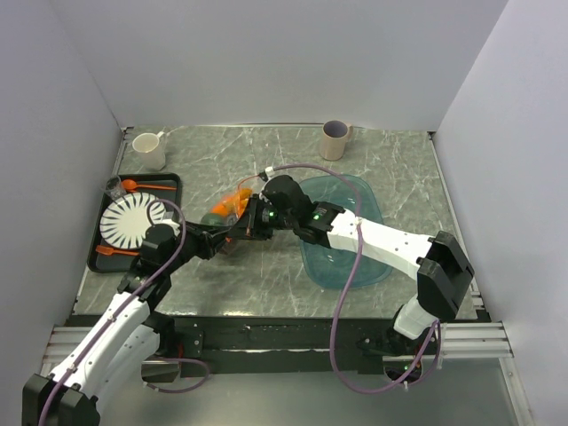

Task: Place the food in the zip-top bag and seal the zipper
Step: Zip the zipper food storage bag at the center of the board.

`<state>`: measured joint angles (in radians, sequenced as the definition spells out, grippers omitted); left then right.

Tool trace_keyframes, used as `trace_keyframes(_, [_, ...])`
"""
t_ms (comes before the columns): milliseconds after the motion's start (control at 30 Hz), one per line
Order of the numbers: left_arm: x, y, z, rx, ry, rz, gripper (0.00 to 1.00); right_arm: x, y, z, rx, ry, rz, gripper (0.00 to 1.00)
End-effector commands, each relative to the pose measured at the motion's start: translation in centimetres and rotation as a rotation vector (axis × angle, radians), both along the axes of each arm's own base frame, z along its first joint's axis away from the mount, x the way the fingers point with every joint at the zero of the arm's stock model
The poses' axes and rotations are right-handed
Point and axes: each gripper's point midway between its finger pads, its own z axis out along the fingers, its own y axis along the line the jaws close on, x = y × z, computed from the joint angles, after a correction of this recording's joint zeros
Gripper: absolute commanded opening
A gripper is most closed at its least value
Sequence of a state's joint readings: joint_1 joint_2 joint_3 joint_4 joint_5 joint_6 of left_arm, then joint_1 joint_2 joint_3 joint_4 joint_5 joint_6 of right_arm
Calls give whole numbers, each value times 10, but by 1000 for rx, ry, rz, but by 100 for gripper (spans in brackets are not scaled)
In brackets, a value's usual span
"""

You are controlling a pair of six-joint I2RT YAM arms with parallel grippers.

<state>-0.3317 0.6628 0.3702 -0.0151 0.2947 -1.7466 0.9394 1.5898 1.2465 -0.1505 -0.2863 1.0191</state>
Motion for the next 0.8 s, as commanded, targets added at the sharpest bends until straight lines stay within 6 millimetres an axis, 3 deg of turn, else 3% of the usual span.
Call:
trace_keyframes(0, [-2,3,10,19,-34,10,3,4,-3,39,53,-96,-25,0])
trace_keyframes(333, [-18,15,-7,120,-3,22,1,33,-19,48,25,-125,-119,0])
trace_keyframes(633, [-26,14,-18,168,12,-17,1,50,-21,45,31,-108,-147,0])
trace_keyframes(767, [-29,15,-22,170,11,-23,1,53,-24,34,0,-73,-152,0])
